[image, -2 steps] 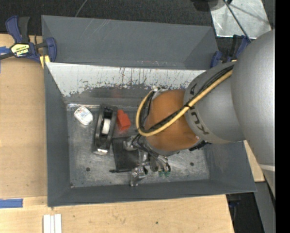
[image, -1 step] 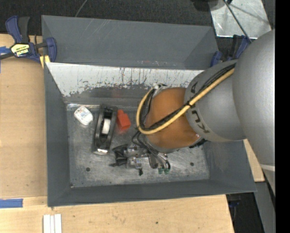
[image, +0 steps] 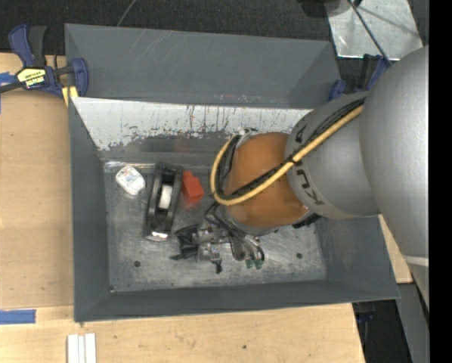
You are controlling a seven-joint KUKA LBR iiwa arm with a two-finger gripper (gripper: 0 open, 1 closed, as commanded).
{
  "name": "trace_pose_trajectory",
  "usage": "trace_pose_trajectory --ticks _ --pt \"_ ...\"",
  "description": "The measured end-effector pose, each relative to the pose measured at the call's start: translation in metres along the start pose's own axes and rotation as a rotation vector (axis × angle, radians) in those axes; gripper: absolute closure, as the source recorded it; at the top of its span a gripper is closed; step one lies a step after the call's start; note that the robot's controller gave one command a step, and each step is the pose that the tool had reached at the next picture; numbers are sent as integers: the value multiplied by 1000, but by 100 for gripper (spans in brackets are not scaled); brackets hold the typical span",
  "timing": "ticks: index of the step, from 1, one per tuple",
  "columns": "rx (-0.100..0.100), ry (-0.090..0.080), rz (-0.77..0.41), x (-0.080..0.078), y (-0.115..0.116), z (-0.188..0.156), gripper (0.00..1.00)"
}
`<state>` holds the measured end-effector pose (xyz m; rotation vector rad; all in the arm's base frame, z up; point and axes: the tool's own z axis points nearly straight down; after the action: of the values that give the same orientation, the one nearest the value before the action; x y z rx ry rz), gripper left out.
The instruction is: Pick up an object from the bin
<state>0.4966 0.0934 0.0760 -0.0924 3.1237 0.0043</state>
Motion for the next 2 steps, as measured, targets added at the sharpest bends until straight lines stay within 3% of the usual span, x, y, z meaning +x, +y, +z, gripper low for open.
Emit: trace_pose_trajectory --ticks 2 --pt "-1 0 1 0 0 0 100"
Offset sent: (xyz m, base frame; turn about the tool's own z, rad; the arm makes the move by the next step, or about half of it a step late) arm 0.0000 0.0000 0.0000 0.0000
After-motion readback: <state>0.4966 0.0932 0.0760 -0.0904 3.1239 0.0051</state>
